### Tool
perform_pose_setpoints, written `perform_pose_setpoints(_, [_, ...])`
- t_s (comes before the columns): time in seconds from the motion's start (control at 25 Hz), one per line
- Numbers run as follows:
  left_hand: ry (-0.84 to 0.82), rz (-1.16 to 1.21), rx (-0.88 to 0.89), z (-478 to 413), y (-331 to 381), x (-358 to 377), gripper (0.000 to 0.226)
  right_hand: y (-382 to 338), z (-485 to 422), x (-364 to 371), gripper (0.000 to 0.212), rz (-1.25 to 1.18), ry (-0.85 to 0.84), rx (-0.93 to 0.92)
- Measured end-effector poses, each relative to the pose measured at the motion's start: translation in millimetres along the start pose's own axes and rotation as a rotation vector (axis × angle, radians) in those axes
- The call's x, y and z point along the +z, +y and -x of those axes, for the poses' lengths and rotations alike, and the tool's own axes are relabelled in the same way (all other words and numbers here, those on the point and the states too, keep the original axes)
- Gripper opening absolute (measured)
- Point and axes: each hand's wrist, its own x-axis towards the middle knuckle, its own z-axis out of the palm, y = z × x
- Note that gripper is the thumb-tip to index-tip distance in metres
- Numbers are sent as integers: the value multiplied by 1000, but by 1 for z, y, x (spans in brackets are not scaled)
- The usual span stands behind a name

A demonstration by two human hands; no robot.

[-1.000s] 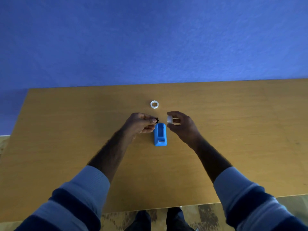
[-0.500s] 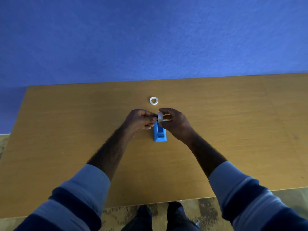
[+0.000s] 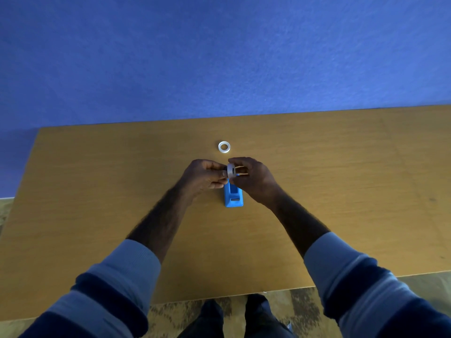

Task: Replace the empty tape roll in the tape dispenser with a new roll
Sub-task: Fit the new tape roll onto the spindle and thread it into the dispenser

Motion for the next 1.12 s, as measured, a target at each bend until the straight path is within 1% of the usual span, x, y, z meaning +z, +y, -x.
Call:
perform_pose_setpoints(0.28, [-6,14,-2,-3,0,0,25,0,-1,0,50,-39,13,-11])
perform_pose_setpoints(0.52, [-53,0,-37,-6,-3,-2,24,2,-1,-1,42,10,-26,-33])
perform_pose_setpoints(0.72, [-8,-197,45,-8,-4,-1,23,8,-7,0,39,103,-39,-42])
perform_pose_setpoints(0.8, [46,-286,87,-11,-7,3,25,9,-10,0,44,211,-61,-67])
perform_pose_setpoints(0.96, [146,-501,207,-21,-22,12,26,9,-15,0,53,388,-112,-33])
perform_pose_setpoints(1.04, [191,-551,245,-23,-29,16,27,10,-17,1,52,454,-122,-50])
perform_pose_setpoints(1.12, [222,-553,264,-24,-32,20,24,13,-17,2,50,481,-106,-57])
